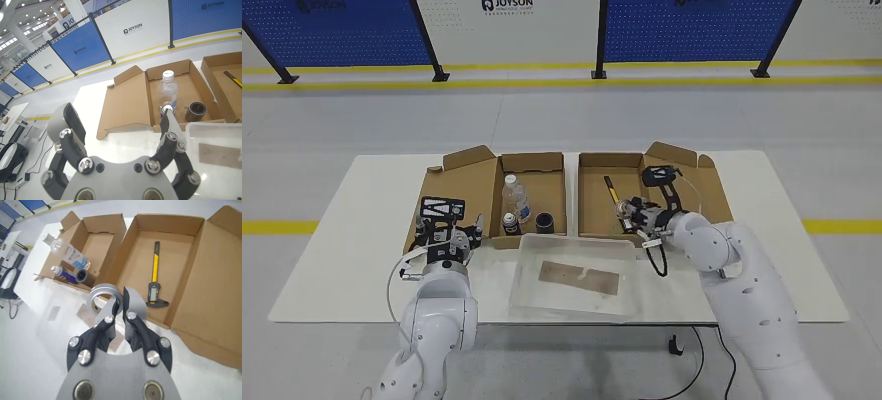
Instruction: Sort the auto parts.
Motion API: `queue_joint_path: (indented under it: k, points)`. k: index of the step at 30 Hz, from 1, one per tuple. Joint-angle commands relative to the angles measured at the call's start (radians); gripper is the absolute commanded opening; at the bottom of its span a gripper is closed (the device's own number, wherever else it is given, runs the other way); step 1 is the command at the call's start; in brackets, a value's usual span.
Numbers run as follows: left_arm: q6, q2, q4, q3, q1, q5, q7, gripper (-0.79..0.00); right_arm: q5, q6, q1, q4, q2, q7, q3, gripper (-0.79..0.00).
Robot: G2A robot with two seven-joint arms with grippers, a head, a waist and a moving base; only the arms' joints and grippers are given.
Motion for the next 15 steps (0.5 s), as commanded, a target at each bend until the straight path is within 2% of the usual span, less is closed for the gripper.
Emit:
queue_joint_path:
  k: [1,6,15]
  points:
    - [0.000,0.000,0.000,0.000,0.000,0.000,0.000,0.000,-0.050,-0.003,0.063,0.078,-0.009,-0.022,-0.049,-0.785]
    - [0.000,0.000,0.000,0.000,0.000,0.000,0.000,0.000,-0.111,-0.016,0.184,0.270,-0.039,-0.054,-0.159,-0.785]
    - [0.000,0.000,0.000,0.000,0.000,0.000,0.000,0.000,-0.063,-0.062,0.320,0.582,-0.108,-0.113,-0.299,-0.785]
